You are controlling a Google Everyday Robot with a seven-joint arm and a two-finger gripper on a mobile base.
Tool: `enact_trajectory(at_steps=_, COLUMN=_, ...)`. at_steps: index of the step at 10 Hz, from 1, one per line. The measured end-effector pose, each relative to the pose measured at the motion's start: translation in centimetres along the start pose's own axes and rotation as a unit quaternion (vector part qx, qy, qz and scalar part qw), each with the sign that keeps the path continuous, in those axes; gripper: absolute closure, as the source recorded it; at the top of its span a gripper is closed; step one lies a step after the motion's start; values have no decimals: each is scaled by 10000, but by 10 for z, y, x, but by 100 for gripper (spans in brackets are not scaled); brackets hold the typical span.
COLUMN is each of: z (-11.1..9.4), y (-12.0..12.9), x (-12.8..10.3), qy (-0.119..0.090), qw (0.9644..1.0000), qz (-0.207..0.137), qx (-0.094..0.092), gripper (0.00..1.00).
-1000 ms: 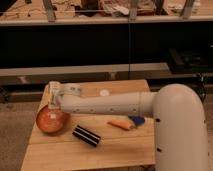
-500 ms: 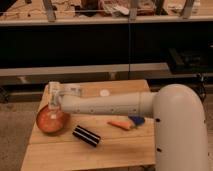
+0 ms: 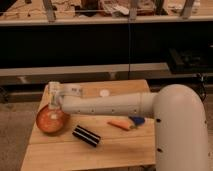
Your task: Place the bottle in the ceramic bowl
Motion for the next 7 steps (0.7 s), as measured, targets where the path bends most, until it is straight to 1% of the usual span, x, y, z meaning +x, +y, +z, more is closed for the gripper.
enact_trajectory(at_steps=1, z=0, y=-1, x=-1, qy=-3, qw=10000, qz=-14, qx=11, gripper=76)
enact_trajectory(at_steps=2, z=0, y=0, x=-1, qy=0, qw=10000, qz=-27, qx=10, gripper=74)
enact_trajectory(at_steps=4, z=-1, y=-1, x=-2, qy=6, qw=10000, qz=-59, qx=18, gripper=61)
enact_trajectory(at_steps=7, z=-1, y=-1, x=-3, qy=10, qw=9999, qz=-108, qx=46, gripper=60)
